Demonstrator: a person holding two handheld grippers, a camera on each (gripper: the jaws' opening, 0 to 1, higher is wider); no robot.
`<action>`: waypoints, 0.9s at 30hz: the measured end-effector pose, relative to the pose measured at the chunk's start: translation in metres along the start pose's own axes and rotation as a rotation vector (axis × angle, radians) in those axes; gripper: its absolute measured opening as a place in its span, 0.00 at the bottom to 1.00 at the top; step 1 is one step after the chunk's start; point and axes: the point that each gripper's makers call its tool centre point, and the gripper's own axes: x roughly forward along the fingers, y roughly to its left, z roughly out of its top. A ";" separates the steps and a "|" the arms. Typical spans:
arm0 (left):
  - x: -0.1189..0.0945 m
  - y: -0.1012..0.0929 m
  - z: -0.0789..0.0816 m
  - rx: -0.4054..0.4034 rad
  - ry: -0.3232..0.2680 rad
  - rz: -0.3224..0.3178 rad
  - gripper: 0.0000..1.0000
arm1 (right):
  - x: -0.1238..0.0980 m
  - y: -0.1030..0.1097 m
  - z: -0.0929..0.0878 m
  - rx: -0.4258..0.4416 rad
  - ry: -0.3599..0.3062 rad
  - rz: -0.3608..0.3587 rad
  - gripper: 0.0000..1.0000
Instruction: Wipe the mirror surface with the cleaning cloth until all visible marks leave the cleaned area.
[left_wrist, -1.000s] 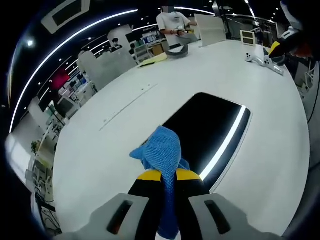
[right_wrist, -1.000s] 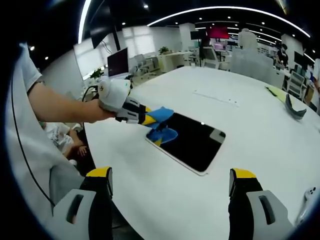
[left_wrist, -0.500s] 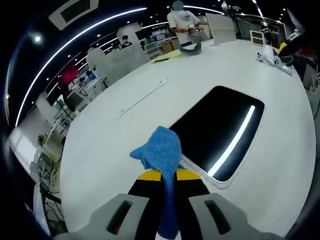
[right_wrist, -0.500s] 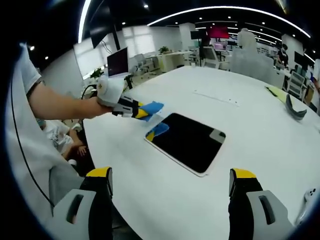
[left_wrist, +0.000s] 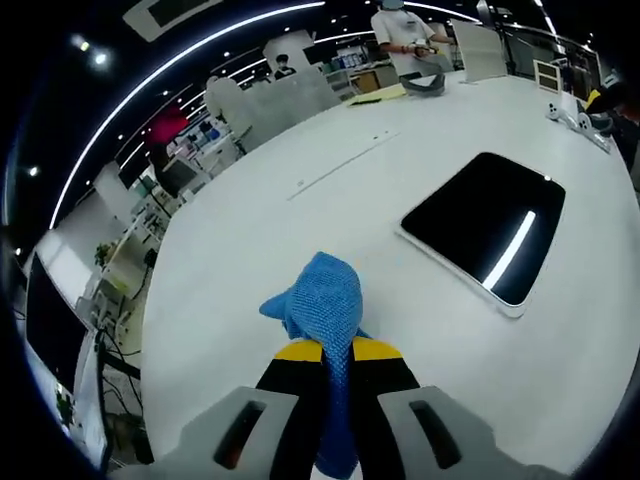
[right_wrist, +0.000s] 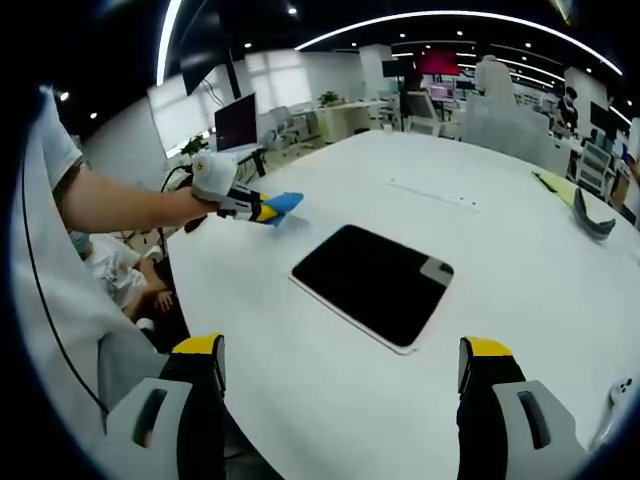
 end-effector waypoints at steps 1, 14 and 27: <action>0.001 0.000 -0.001 0.000 0.002 0.000 0.05 | 0.000 0.000 0.001 0.001 -0.002 0.001 0.97; 0.005 -0.006 -0.005 -0.012 0.022 -0.010 0.05 | -0.002 -0.003 -0.001 0.001 0.009 -0.007 0.97; 0.024 -0.006 -0.031 -0.072 0.073 -0.046 0.05 | 0.002 -0.006 -0.003 0.008 0.030 -0.015 0.97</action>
